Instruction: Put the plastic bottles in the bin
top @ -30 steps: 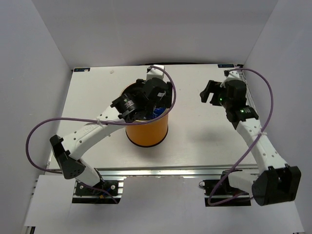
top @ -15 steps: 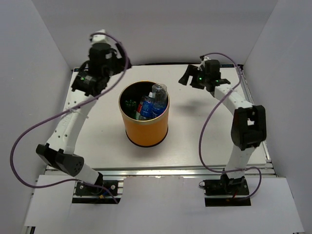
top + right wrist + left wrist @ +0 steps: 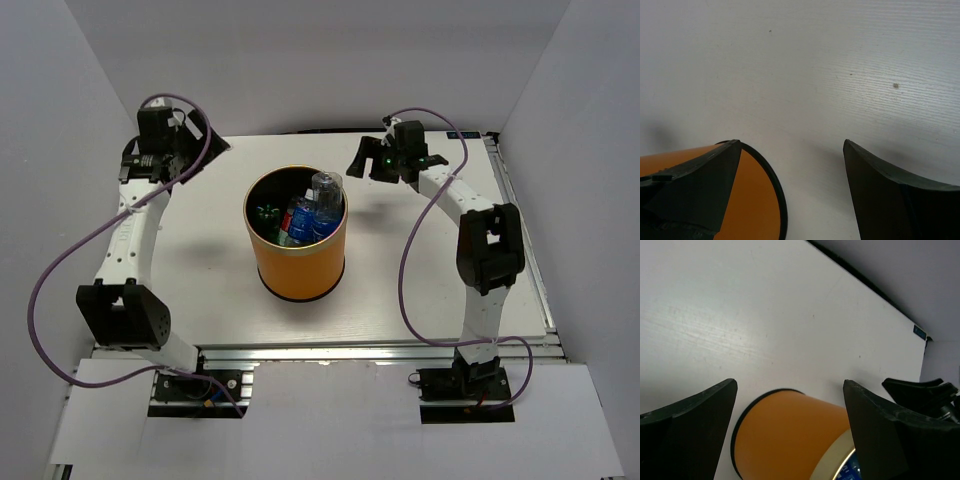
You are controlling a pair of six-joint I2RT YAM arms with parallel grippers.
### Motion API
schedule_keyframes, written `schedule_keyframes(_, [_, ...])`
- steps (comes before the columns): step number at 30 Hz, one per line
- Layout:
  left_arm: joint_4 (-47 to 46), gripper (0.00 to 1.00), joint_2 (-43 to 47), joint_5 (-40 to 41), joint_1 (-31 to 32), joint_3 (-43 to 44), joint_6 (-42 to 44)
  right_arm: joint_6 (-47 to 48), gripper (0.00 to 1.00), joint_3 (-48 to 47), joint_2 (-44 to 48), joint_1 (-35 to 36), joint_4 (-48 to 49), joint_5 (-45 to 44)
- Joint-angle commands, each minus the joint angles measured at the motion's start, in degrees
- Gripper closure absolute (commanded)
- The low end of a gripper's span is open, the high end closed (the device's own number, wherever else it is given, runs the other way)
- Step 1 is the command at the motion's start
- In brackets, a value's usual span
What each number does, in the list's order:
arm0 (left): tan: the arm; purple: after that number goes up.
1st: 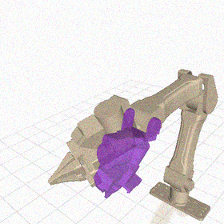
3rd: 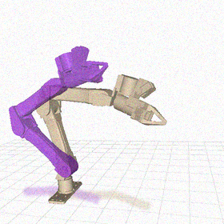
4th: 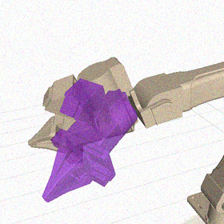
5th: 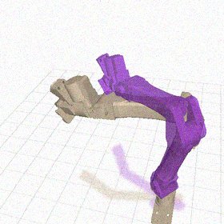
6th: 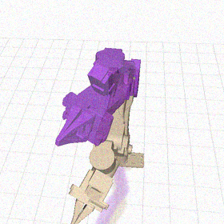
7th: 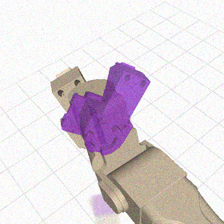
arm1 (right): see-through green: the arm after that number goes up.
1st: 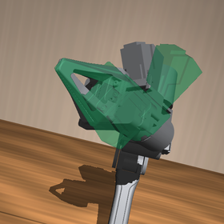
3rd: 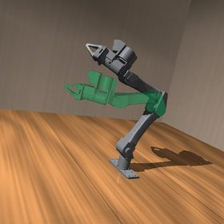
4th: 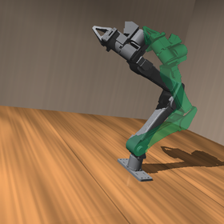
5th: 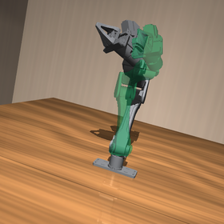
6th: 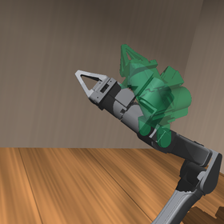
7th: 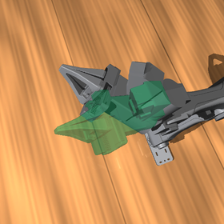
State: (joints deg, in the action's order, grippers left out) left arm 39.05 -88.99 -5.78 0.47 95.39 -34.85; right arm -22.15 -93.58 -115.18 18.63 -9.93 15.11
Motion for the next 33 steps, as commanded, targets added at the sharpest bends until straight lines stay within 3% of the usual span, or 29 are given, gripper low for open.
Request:
schedule_keyframes(1, [-3.4,0.02,5.2,-4.6,-0.4,-5.6,-2.7,0.2,0.1,-0.9,1.2,-0.4,0.4,-0.6])
schedule_keyframes(11, [-3.9,0.02,10.9,-3.0,-0.4,-11.6,-2.6,-1.6,0.11,6.0,6.0,-0.4,5.6,-1.8])
schedule_keyframes(33, [-4.1,0.02,13.1,-2.1,-2.6,-13.0,-1.2,-1.3,0.11,6.5,8.7,-0.4,4.0,-6.2])
